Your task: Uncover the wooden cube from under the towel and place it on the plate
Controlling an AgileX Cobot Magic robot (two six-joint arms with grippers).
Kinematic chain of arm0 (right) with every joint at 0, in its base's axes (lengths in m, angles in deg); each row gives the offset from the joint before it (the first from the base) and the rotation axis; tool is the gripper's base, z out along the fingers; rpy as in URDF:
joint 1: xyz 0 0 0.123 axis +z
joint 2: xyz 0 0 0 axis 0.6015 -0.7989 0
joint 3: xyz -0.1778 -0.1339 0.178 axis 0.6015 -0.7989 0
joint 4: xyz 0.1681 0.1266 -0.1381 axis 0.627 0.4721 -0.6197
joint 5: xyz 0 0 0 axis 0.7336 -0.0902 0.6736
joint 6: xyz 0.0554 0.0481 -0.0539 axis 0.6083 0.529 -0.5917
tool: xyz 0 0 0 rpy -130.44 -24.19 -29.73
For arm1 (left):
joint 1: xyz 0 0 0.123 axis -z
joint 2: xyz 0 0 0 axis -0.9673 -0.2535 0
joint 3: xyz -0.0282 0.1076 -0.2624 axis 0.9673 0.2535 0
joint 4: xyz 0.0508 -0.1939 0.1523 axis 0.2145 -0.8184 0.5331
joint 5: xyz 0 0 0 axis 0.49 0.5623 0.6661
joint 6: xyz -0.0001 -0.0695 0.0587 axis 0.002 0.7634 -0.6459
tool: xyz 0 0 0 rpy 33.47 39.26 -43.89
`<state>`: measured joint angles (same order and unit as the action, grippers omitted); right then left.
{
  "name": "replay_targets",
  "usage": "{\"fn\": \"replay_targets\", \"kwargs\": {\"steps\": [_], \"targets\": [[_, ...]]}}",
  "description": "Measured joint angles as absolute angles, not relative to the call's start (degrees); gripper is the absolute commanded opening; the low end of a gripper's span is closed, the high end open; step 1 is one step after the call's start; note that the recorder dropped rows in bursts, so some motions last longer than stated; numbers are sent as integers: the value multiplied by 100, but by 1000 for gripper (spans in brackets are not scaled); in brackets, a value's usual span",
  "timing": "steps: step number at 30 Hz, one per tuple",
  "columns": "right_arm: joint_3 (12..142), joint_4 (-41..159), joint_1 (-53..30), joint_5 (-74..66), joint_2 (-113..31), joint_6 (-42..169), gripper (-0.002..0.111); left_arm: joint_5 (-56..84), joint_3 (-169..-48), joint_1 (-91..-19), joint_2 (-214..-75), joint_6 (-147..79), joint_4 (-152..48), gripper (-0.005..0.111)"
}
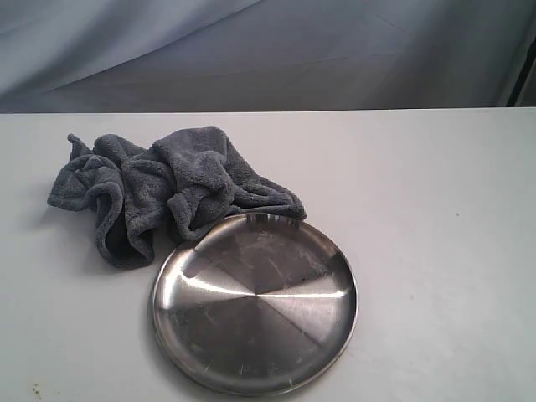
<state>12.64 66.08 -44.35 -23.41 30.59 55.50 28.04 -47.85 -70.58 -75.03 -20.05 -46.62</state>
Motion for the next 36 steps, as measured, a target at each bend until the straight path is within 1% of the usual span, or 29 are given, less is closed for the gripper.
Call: {"fn": "replay_targets", "kwargs": {"steps": [27,33,36], "targets": [[1264,6608,-4435,-2310,3059,5550,0,2804,-4785,-7058,-7503,-2005,-4662,0],[1264,6608,-4435,-1713,3059,5539,0,2804,-4785,-7058,-7503,-2005,-4662,0],[1264,6651,-4435,-1111,3059,5552,0,2804,-4785,-7058,-7503,-2005,-4662,0]]}}
